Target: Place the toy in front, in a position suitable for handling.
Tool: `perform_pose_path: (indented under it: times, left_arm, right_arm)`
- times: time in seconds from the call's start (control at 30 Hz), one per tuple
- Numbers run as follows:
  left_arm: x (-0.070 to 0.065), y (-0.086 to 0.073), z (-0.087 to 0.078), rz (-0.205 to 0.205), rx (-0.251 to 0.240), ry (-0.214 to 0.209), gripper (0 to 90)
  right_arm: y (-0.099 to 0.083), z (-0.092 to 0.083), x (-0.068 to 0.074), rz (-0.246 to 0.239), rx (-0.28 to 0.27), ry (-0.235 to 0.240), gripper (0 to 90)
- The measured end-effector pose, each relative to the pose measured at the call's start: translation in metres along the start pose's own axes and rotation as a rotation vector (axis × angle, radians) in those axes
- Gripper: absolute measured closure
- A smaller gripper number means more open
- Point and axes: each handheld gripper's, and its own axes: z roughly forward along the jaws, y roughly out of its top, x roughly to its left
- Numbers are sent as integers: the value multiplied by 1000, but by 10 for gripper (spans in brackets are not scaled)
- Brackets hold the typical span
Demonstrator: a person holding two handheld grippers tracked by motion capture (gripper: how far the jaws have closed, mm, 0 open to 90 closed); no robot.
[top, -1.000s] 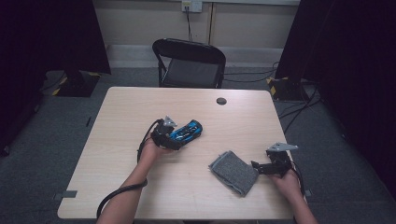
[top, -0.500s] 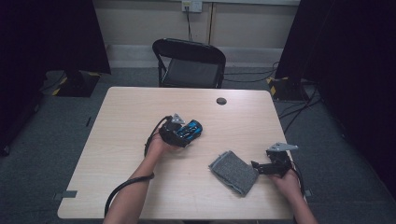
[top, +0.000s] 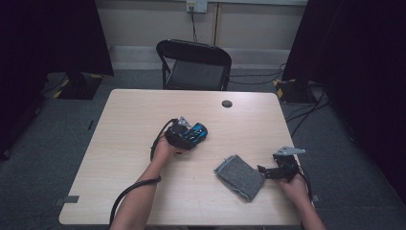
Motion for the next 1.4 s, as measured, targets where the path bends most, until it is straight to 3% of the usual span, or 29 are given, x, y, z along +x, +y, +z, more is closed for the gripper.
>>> perform_pose_path:
  times: [0.13,0.2,0.3,0.4,0.53,0.67,0.73,0.93,0.97,1.1,1.4]
  left_arm:
    - [-1,1,-1,0,9,-2,261]
    - [-3,0,-3,19,7,3,262]
    - [-7,3,-5,43,21,-15,262]
    - [-10,4,-7,33,20,-27,262]
    - [-15,6,-16,49,23,-38,262]
    - [-25,1,-29,50,13,-48,262]
    - [-38,-8,-37,54,18,-52,262]
    - [-58,-23,-43,79,40,-55,269]
    - [-60,-27,-44,68,43,-50,269]
    - [-58,-34,-43,58,33,-55,267]
    - [-61,-34,-37,45,15,-39,266]
  right_arm:
    - [0,0,0,0,0,0,120]
    - [0,0,0,0,0,0,119]
    - [0,0,0,0,0,0,119]
    - [0,0,0,0,0,0,119]
    - [0,0,0,0,0,0,119]
    - [0,0,0,0,0,0,119]
    - [0,0,0,0,0,0,119]
    - [0,0,0,0,0,-1,119]
    - [0,0,0,0,0,-2,119]
    - [0,0,0,2,0,-4,119]
    - [0,0,1,4,0,-6,119]
